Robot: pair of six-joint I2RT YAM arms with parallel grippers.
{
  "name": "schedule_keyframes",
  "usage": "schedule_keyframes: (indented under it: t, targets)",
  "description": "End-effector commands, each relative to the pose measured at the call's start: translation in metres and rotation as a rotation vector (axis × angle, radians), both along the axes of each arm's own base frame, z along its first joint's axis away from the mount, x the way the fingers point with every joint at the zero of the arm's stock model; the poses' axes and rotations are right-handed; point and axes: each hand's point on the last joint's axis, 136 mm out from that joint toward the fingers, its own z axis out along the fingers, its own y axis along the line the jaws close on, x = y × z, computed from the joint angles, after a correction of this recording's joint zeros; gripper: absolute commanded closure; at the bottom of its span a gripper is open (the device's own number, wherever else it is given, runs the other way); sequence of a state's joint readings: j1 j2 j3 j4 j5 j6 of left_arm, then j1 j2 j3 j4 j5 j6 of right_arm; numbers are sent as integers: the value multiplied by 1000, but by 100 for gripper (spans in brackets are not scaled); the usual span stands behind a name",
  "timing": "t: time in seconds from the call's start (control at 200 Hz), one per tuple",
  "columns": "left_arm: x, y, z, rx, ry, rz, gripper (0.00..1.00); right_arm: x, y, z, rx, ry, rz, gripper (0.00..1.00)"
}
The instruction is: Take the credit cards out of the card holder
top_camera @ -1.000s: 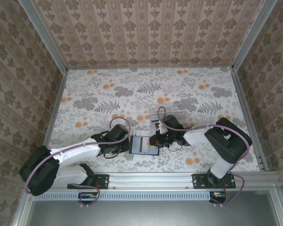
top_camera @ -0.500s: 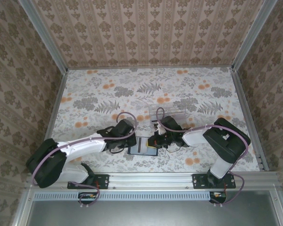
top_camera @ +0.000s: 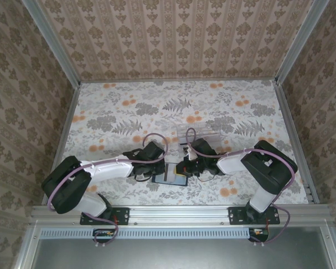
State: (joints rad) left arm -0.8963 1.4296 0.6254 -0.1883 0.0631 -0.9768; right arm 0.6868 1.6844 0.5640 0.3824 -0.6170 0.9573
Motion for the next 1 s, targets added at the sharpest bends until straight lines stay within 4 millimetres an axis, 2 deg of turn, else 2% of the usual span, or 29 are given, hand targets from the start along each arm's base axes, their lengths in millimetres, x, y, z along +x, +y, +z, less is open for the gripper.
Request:
schedule_keyframes:
  t: [0.0,0.2,0.705,0.9,0.995]
  targets:
    - [-21,35,-26,129,75,40,100,-6,-16,-15,-57,29,-25,100]
    - [-21,42,-22,132,62,53,100,-7,-25,-17,-63,29,-42,100]
    - [-21,41,-21,130,57,39,100,-11,-50,-21,-72,40,-48,100]
    - [-20,39,-19,125,52,34,100,-14,-62,-13,-68,33,-45,100]
    - [-18,37,-16,119,45,26,100,-14,-68,-2,-60,10,-44,100]
